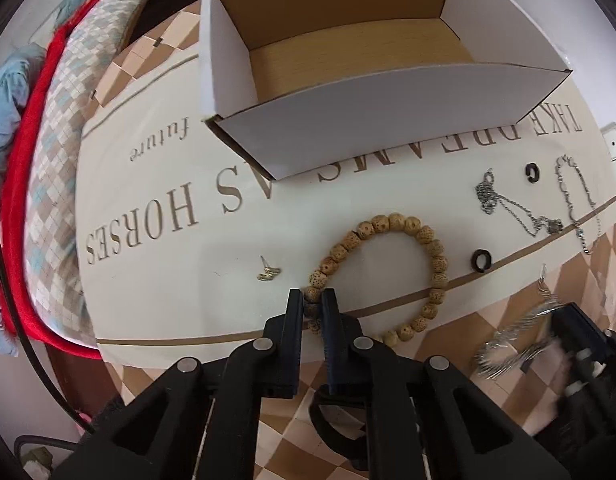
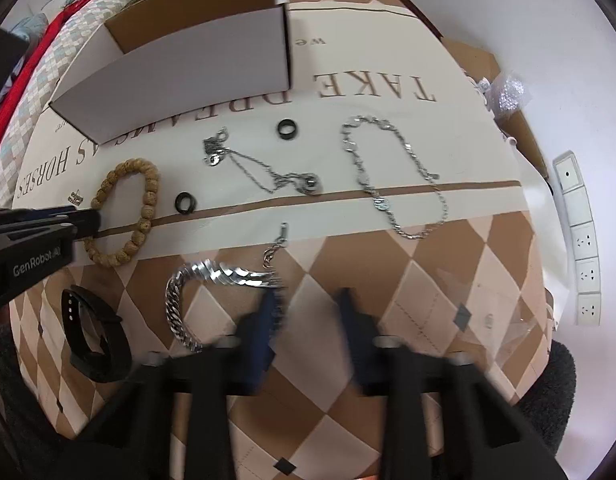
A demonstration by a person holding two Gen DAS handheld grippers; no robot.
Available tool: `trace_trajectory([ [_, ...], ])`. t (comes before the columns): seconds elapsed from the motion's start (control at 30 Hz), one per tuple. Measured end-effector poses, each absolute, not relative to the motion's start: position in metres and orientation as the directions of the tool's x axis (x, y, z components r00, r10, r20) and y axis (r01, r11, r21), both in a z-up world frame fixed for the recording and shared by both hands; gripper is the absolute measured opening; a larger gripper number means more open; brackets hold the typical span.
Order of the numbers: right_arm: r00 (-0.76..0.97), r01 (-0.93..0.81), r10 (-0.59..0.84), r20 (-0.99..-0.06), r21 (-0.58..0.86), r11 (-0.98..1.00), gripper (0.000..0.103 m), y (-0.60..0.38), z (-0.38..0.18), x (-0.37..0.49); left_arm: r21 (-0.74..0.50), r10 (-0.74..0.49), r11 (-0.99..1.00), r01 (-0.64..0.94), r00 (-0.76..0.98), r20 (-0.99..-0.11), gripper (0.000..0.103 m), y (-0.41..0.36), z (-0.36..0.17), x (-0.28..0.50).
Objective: Organize jewelry
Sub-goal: 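Grasp the wooden bead bracelet with the left gripper while the right grasps the thick silver chain bracelet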
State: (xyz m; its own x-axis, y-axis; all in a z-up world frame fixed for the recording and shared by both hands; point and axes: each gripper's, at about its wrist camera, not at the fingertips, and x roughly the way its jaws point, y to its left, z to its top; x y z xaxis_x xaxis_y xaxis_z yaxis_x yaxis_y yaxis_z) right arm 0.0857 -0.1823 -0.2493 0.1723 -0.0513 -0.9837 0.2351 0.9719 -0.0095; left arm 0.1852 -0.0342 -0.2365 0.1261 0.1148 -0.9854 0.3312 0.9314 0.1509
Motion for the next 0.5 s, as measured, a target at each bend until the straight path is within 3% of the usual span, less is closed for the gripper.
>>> trace_trajectory([
  [0.03, 0.169, 0.252, -0.045, -0.985, -0.001, 0.968, 0.003, -0.188, -0.249, 0.084, 0.165, 0.127, 0.930, 0.327, 0.134, -0.983, 0.007, -0.032, -0.237, 0.184],
  [0.27, 0.161, 0.314, 0.048, -0.986, 0.097, 0.945, 0.004, -0.222, -0.249, 0.068, 0.193, 0.155, 0.941, 0.280, 0.153, -0.976, 0.006, -0.009, -0.230, 0.172],
  [0.5, 0.197, 0.246, -0.077, -0.977, -0.027, 0.969, 0.004, -0.193, -0.245, 0.069, 0.198, 0.148, 0.955, 0.223, 0.221, -0.964, 0.006, 0.008, -0.208, 0.163],
])
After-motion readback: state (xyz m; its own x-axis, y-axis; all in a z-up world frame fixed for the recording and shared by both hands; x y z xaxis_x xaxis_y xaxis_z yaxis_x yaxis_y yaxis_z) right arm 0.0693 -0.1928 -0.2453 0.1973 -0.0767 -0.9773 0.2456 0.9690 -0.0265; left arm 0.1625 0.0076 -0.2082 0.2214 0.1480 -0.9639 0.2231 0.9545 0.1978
